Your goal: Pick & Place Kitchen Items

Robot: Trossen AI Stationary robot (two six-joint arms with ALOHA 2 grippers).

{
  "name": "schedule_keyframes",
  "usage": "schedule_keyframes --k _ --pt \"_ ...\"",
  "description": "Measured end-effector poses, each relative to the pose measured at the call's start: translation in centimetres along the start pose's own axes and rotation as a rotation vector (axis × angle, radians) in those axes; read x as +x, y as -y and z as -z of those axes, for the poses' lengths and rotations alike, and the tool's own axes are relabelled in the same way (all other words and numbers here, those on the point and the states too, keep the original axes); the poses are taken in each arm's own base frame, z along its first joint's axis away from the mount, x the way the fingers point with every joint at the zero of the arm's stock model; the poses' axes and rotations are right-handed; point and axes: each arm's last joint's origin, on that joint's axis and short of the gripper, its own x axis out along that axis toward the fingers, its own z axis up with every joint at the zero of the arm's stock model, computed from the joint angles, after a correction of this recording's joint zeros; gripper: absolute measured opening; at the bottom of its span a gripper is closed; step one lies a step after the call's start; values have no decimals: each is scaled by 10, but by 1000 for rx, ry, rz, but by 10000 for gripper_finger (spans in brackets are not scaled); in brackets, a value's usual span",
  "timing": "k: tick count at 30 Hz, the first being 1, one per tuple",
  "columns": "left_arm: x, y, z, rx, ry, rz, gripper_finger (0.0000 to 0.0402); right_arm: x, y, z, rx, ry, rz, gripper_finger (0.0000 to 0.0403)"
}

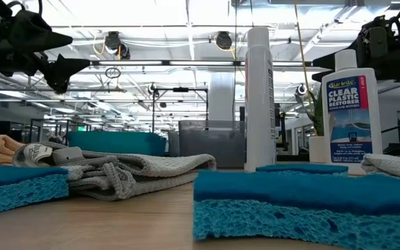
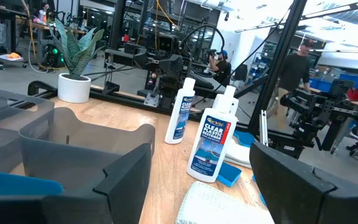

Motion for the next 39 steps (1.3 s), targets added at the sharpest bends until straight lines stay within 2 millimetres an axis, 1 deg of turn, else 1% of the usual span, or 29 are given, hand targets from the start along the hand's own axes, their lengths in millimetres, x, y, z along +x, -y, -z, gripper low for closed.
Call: schedule_keyframes --k 9,15,22,25,28,30,32,36,39 --pt "0 0 0 -13 1 1 278 0 0 0 0 0 0 334" --pt "0 0 0 -215 0 2 278 0 0 0 0 0 0 334" --pt "0 0 0 -311 -2 3 278 0 0 0 0 0 0 334" --pt "0 0 0 -446 -7 9 278 0 0 0 0 0 0 334" --pt "0 3 -2 -542 -95 59 278 0 0 0 0 0 0 334" --pt "-1 5 -7 -601 -168 54 278 0 0 0 0 0 0 334" --pt "-1 6 -13 -630 -240 1 278 0 0 0 0 0 0 334" --pt "2 6 -23 -629 -420 -139 278 0 0 0 0 0 0 334" --pt "7 2 -23 -604 -569 -283 278 0 0 0 0 0 0 334"
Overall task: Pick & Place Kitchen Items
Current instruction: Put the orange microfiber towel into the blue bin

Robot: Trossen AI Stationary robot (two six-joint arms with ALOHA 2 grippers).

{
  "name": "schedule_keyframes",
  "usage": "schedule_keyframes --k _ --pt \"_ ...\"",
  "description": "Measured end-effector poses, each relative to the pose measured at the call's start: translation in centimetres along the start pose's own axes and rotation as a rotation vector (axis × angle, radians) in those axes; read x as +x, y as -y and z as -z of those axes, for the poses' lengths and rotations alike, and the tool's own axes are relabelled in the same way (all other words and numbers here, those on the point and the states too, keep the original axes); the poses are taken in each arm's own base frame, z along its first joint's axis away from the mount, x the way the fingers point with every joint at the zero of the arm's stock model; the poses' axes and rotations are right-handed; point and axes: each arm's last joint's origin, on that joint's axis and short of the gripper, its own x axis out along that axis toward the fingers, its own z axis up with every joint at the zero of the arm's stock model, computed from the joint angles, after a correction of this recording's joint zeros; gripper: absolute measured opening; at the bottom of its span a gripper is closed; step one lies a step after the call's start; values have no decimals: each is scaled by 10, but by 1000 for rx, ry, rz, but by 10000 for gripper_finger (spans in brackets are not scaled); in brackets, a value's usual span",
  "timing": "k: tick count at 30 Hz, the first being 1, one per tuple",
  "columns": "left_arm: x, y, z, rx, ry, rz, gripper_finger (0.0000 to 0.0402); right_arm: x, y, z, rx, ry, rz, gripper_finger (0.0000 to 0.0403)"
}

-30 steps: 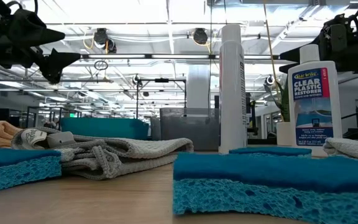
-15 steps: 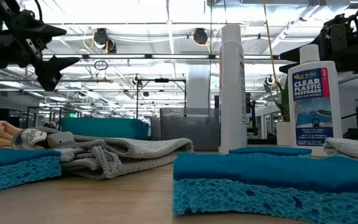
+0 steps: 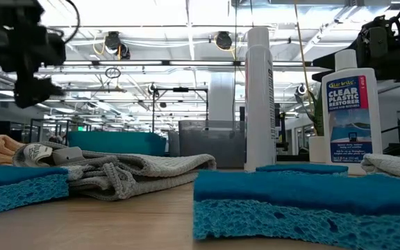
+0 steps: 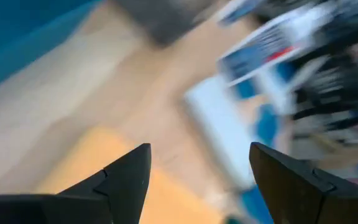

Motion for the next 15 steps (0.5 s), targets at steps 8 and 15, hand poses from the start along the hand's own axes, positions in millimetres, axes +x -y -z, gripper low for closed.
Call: schedule_keyframes --k 8,15 --pt "26 -13 -7 11 -184 -402 278 0 0 0 0 0 0 334" --pt "50 -28 -4 -17 -331 -561 278 0 0 0 0 0 0 334"
